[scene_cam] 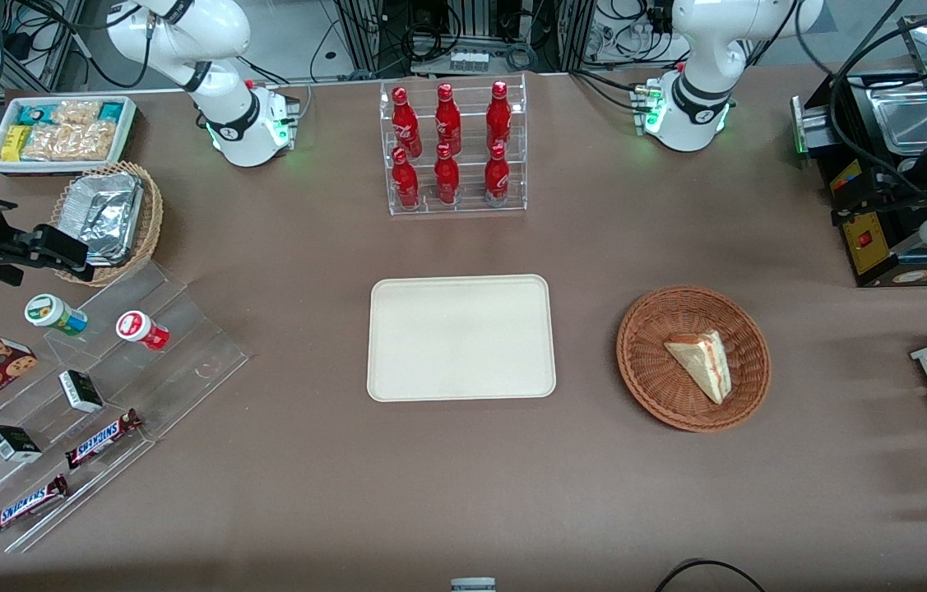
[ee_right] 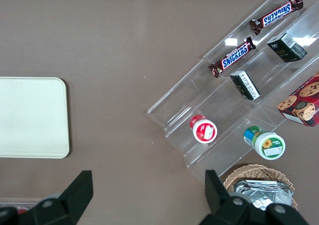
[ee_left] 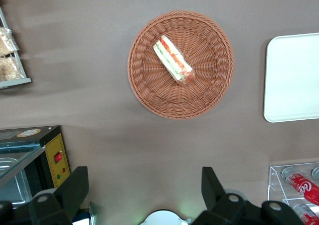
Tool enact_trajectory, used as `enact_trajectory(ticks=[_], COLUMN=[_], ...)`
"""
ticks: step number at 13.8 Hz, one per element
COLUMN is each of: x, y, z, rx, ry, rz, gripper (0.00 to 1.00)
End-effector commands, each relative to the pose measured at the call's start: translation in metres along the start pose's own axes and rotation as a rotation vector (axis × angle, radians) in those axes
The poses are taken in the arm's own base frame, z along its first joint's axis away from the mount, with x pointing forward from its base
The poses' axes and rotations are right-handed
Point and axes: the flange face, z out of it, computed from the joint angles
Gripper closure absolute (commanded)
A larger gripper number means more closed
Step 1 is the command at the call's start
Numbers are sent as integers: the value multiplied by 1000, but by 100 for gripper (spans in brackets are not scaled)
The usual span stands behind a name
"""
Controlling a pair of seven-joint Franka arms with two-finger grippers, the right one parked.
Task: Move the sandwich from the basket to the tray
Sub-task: 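Move the left gripper over the wicker basket toward the wrapped sandwich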
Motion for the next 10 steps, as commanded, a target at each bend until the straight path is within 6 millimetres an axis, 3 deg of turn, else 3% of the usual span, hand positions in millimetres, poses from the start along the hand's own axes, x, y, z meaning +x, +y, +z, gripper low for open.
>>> enact_trajectory(ticks=[1, 4, 6, 10], x=[-2, 23, 46, 90], y=[2, -1, -5, -5], z=[3, 33, 62, 151], rx=[-11, 1, 19, 29], ry=[-10, -35, -44, -9], rz=[-11, -20, -127, -517], gripper=[0, 0, 0, 0])
